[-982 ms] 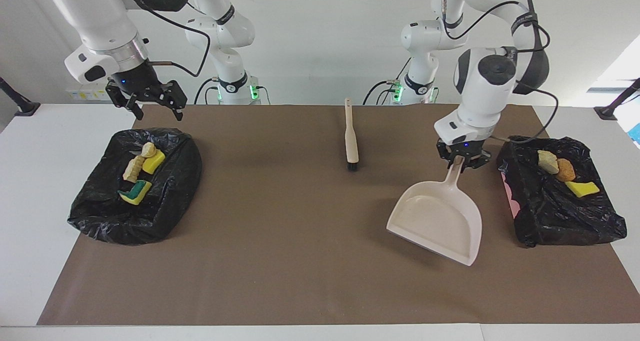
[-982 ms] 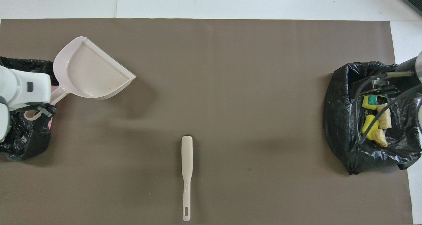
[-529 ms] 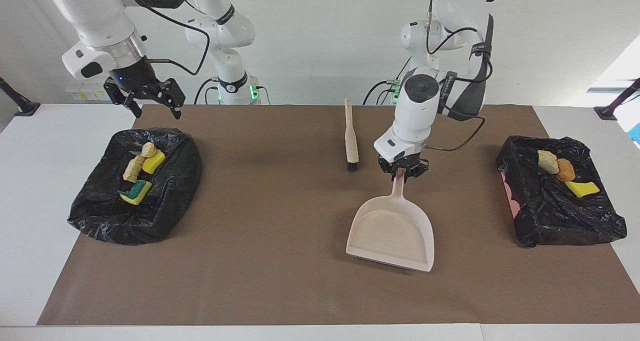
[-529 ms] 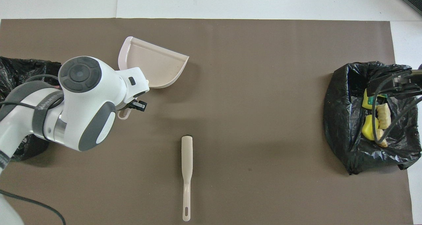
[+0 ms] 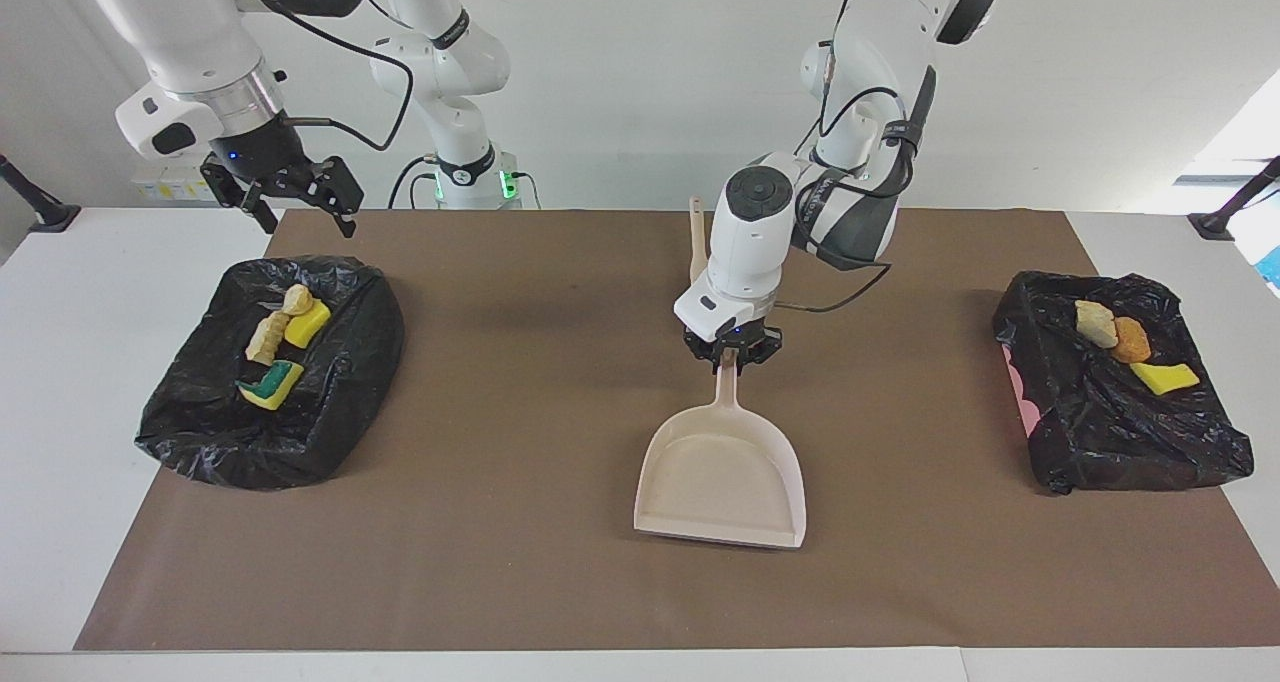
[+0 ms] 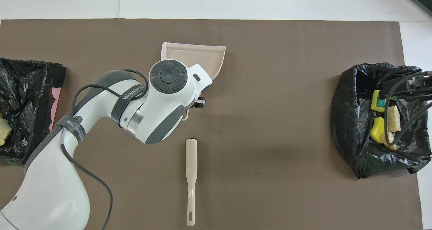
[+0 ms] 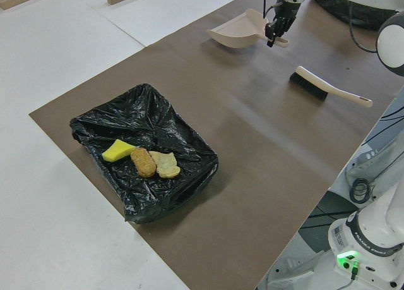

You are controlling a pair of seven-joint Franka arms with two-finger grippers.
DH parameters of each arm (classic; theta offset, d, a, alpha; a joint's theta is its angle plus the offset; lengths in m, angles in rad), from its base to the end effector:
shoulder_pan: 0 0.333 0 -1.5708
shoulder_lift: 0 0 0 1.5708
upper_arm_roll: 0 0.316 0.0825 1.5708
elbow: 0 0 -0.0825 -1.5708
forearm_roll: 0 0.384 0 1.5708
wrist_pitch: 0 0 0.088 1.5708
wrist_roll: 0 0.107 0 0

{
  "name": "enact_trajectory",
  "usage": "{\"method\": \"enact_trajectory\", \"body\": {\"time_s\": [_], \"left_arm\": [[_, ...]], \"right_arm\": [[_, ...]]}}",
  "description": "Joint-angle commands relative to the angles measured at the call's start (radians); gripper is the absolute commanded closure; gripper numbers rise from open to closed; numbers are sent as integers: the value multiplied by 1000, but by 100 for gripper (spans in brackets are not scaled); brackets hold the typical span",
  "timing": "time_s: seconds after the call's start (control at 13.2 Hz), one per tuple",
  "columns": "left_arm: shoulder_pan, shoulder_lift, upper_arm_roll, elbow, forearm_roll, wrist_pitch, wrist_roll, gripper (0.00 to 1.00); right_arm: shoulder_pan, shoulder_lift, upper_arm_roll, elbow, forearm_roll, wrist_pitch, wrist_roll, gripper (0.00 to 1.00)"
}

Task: Sweep and dump trash in bin
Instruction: 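Lower the dustpan onto the table center with the left gripper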

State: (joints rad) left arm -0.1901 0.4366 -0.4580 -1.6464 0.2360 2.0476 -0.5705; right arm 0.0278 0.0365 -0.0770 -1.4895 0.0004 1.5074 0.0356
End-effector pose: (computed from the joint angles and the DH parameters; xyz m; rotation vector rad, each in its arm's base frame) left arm 0.5594 -0.3637 0.3830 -3.1229 0.2290 -0.0385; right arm 0.5592 -0.0266 0.6368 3.1364 -0.1330 -0.0291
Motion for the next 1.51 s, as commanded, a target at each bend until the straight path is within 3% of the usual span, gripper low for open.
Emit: {"method": "enact_trajectory", "body": {"time_s": [0.0,0.45,0.53,0.68,0.91,1.13,1.21,1.44], "left_arm": [[-32,82,10,112,31,-35,-55,100],[-35,87,12,108,31,-43,-61,99],[-34,87,13,105,32,-41,-72,93],[-32,83,12,83,32,-26,-124,68],[-38,82,13,82,32,-26,-127,49],[-32,64,19,80,34,-44,-114,25],[-31,45,24,77,32,-47,-112,2],[-31,-56,84,25,22,-75,-30,0]], "right_arm": [[-8,-23,5,-21,-7,-10,18,0],[-3,-21,17,-21,9,-9,18,0],[-3,-21,17,-20,9,-7,18,0],[-3,-23,17,-20,9,-9,18,0],[-3,-23,17,-20,9,-9,18,0],[-3,-23,17,-20,9,-9,18,0],[-3,-21,17,-20,9,-7,18,0],[-3,-23,17,-20,9,-9,18,0]]}}
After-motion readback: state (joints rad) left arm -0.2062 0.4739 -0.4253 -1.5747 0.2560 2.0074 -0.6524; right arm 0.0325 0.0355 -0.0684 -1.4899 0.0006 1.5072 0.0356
